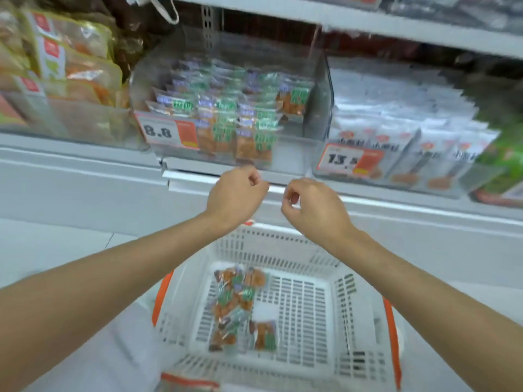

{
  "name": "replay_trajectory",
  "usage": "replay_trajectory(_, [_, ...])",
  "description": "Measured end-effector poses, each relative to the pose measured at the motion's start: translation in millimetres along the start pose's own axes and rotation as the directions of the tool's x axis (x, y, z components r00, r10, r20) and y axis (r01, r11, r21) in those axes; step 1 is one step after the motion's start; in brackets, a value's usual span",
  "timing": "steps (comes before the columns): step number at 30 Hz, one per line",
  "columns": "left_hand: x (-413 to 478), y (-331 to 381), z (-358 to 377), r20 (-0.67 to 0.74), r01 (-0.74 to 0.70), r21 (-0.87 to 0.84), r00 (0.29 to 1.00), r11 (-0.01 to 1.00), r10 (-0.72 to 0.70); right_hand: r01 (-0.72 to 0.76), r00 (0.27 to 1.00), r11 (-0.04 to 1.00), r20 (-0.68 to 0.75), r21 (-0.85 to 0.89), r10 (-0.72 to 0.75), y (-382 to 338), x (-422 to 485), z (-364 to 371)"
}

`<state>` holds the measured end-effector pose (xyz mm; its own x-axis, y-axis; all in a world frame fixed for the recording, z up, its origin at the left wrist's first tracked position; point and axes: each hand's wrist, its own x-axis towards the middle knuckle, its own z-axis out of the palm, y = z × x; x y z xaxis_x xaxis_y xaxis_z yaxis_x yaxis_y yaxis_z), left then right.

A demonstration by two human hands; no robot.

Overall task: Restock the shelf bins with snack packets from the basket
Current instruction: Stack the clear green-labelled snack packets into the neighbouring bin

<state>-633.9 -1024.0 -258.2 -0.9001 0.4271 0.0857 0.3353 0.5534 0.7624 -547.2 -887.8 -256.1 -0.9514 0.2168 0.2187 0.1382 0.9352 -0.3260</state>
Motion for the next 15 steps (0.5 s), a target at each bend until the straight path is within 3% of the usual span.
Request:
replay_trajectory(4, [-19.0,-66.1,44.6,0.295,0.182,0.159,0.929,0.97,-0.222,-0.132,0.938,0.991,0.324,0.005,0.123,13.2,-48.3,62.0])
replay_trajectory(6, [-27.9,-102.1,65.4,0.39,0.265,0.25,0.853,0.931,-0.347,-0.149,0.843,0.988,0.516,-0.045,0.151,16.4,-68.4,93.0])
replay_trajectory(8, [-38.2,-138.5,84.9,0.476,0.261,0.417,0.754,0.871,-0.453,-0.148,0.744,0.986,0.648,-0.08,0.165,21.0,-87.1,121.6])
replay_trajectory(11, [-57.6,-186.9,111.9,0.559,0.175,0.609,0.597,0.774,-0.575,-0.18,0.604,0.978,0.773,-0.103,0.193,26.8,-114.2,157.7])
replay_trajectory(15, [-88.7,-244.6,144.5,0.559,0.341,0.603,0.464,0.721,-0.687,-0.166,0.469,0.968,0.848,-0.188,0.245,34.6,-136.7,191.1])
